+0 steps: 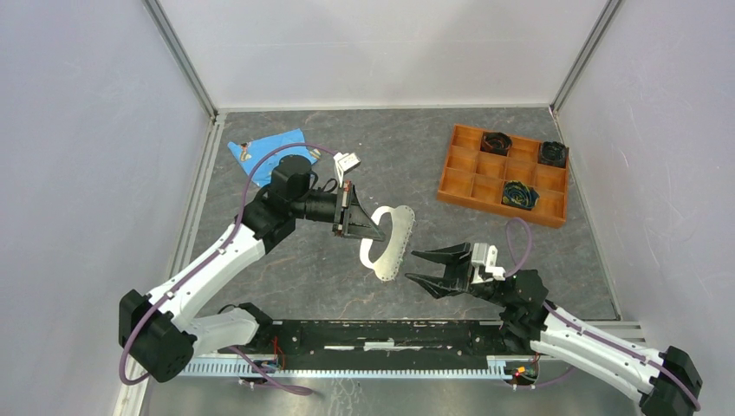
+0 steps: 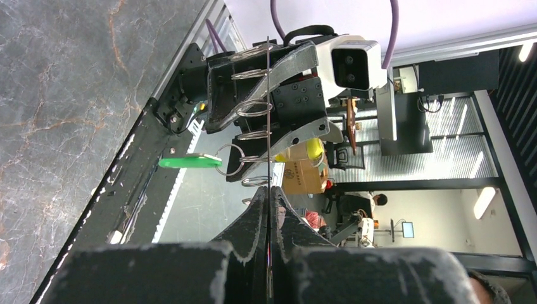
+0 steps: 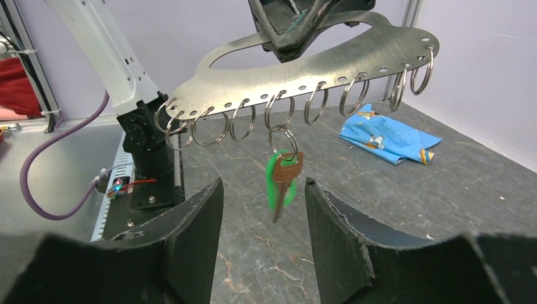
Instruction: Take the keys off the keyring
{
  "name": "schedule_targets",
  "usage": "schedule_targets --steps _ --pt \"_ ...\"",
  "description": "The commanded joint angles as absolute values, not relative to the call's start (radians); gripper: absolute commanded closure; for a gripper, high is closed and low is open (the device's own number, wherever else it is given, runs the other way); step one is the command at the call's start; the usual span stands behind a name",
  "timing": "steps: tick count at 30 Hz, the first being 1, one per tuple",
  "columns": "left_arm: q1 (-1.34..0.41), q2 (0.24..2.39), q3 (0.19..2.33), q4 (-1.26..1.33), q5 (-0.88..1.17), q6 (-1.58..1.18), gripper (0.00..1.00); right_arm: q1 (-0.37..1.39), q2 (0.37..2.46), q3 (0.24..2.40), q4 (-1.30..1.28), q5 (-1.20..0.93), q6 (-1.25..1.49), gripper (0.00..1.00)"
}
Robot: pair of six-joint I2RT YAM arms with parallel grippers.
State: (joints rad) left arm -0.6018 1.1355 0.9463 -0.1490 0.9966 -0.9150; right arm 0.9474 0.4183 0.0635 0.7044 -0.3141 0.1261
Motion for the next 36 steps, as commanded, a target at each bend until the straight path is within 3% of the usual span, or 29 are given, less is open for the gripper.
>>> schedule_targets --steps 1,20,36 --pt "-0.609 1.093 0.949 -0.137 1.028 -0.902 0.98 0.955 0.445 0.106 0.782 -0.327 0.16 0.46" --pt "-0.636 1.051 0.916 -0.163 1.025 -0.874 0.98 0.971 0.491 0.153 0.808 -0.364 0.191 0.61" --pt "-0.643 1.043 0.901 -0.172 1.029 -0.859 0.98 1.006 0.501 0.156 0.741 -0.321 0.137 0.64"
